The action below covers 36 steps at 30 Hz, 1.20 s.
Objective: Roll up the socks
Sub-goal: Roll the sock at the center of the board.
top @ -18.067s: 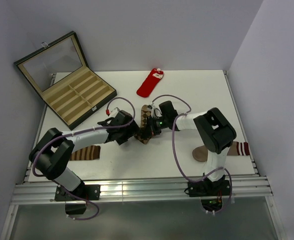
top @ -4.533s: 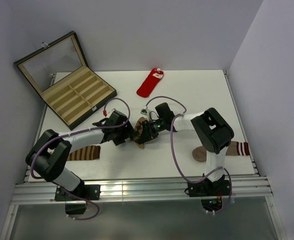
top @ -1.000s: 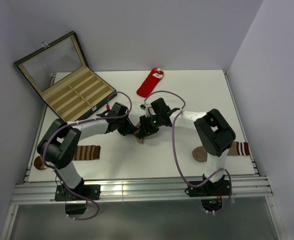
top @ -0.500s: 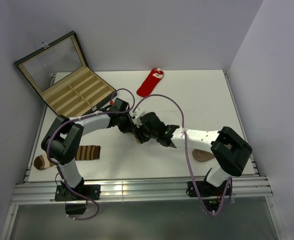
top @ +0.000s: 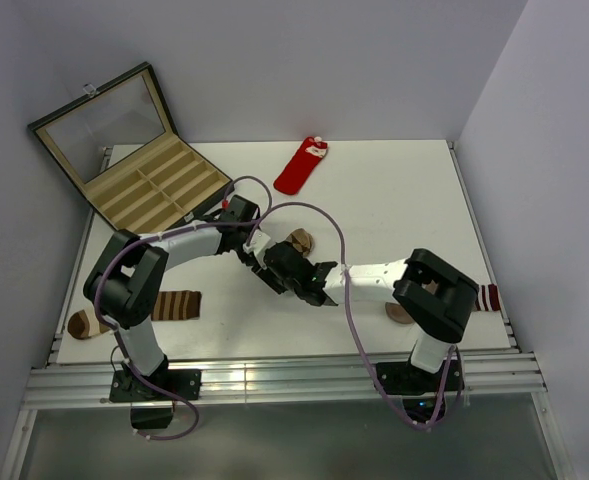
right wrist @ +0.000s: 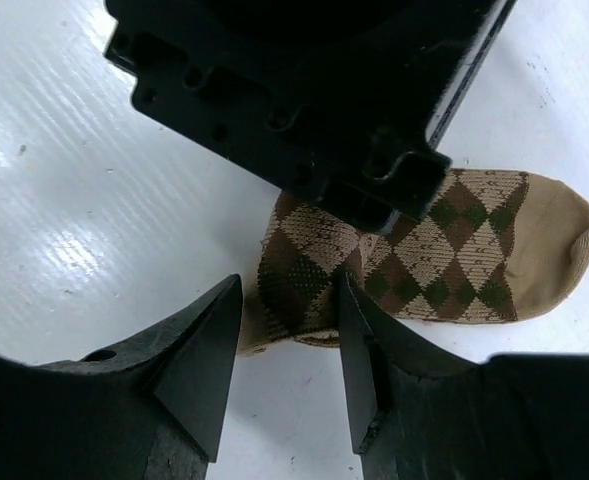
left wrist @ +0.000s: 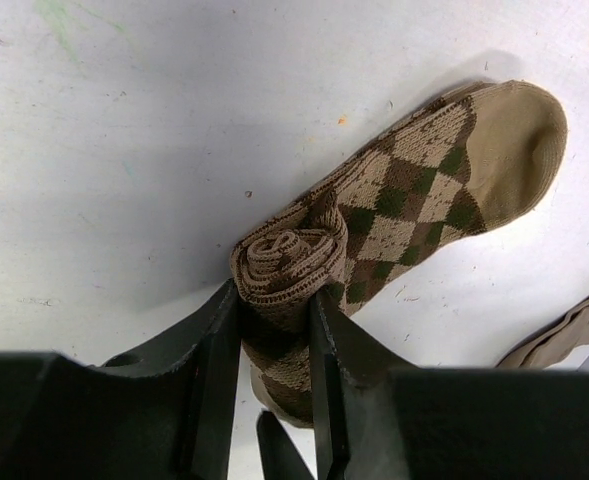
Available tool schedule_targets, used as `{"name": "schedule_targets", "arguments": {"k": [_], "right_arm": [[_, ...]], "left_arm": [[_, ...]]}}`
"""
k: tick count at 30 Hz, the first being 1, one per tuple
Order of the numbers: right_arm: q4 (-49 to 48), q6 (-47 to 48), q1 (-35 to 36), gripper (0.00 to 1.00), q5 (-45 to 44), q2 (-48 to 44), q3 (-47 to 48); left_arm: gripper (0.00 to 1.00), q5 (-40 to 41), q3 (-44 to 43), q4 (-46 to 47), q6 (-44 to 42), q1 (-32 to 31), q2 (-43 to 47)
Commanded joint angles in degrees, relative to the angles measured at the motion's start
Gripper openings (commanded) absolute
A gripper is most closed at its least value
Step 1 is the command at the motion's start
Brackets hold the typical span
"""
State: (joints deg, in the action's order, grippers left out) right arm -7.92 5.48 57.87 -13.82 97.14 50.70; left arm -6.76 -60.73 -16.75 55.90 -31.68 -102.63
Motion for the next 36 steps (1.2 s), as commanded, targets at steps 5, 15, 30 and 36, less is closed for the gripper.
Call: {"name": "schedule_targets", "arguments": {"k": [5,15,30,36], "right_arm": [[0.98,1.12,0.58,0.5,-2.27,3.58,2.13],[5.37,1.29,1.72,0.51,0.9,8.32,3.53],[6.87,-3.36,-1.96,0.0,9.05,9.47,2.22],[7.48,-7.32,-11.98,0.0,31.73,6.39,1.33]], "left_arm": [[0.17,4.48,0.96,-7.94,-3.87,0.39,-3.89],[0.22,4.04,0.44,-7.86,-3.69,0.39,-4.24],[0.42,2.63,0.96,-6.1,-3.17,0.39,-2.84],[0.64,3.77,3.42,-1.97,-1.76,0.39,0.67]]}}
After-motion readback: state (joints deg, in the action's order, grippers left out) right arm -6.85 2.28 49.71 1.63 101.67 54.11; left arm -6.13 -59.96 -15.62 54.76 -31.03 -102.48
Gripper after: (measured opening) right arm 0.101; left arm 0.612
